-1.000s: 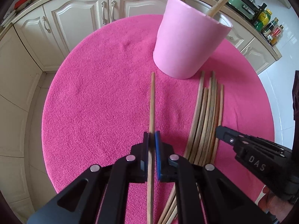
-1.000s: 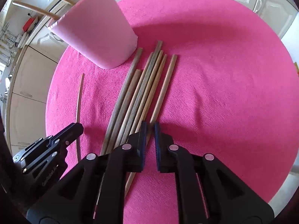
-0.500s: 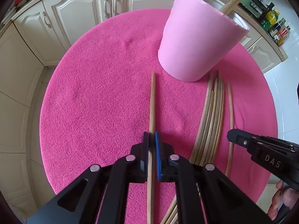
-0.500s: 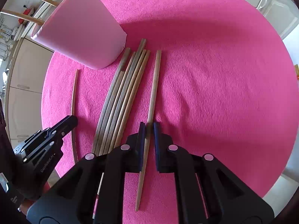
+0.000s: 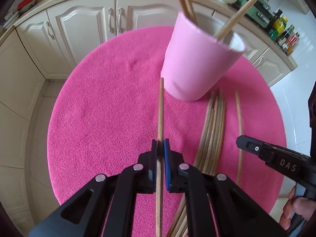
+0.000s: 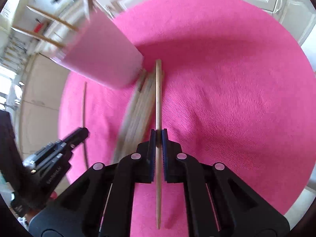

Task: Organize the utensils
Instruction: 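Lift both held chopsticks upright and carry them over the pink cup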

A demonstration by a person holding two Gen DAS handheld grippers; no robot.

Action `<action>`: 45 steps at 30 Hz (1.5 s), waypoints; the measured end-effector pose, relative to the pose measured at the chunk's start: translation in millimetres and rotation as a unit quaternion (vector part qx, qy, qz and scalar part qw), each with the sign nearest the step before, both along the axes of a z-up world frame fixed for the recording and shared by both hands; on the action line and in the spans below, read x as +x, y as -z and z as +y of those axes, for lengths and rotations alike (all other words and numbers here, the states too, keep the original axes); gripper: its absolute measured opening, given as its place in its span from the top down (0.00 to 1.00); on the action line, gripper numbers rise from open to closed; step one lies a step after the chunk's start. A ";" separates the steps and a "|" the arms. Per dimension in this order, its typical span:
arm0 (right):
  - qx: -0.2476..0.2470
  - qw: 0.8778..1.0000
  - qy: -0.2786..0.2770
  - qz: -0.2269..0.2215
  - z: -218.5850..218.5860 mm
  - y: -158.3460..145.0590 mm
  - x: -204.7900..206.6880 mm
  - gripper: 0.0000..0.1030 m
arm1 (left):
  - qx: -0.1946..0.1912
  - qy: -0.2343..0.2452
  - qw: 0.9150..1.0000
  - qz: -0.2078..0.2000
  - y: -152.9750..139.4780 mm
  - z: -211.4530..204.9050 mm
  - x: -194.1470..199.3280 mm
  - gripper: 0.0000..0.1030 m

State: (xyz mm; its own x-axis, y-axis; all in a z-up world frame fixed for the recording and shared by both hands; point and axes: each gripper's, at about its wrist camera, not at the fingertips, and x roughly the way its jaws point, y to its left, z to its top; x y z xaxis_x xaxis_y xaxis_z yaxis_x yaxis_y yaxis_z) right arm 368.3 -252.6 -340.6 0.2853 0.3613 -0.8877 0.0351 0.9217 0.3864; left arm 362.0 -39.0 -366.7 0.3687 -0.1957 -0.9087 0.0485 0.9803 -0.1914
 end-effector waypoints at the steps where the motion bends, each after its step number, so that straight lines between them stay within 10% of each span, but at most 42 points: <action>1: 0.008 1.000 0.002 -0.010 -1.9 -4.7 -2.4 0.94 | -0.006 -0.004 1.000 -0.012 -6.6 1.9 -3.5 0.94; 12: 0.073 0.983 0.003 -0.169 -10.2 -82.2 -27.6 0.94 | -0.055 -0.015 0.986 -0.155 -86.0 14.1 -30.9 0.94; 27: 0.074 0.930 0.003 -0.360 12.8 -156.0 12.0 0.94 | -0.080 -0.028 0.955 -0.283 -178.2 6.0 4.4 0.94; 45: 0.062 0.909 0.022 -0.413 22.2 -156.8 62.9 0.94 | -0.108 -0.066 0.940 -0.316 -190.3 21.0 43.0 0.94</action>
State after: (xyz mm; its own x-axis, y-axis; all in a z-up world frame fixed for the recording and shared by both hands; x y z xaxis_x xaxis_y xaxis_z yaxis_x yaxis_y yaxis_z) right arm 431.2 -230.4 -183.8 0.8516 0.4163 -0.3185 -0.2784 0.8741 0.3980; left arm 405.0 -18.0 -176.5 0.8559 -0.2654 -0.4438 0.1009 0.9275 -0.3600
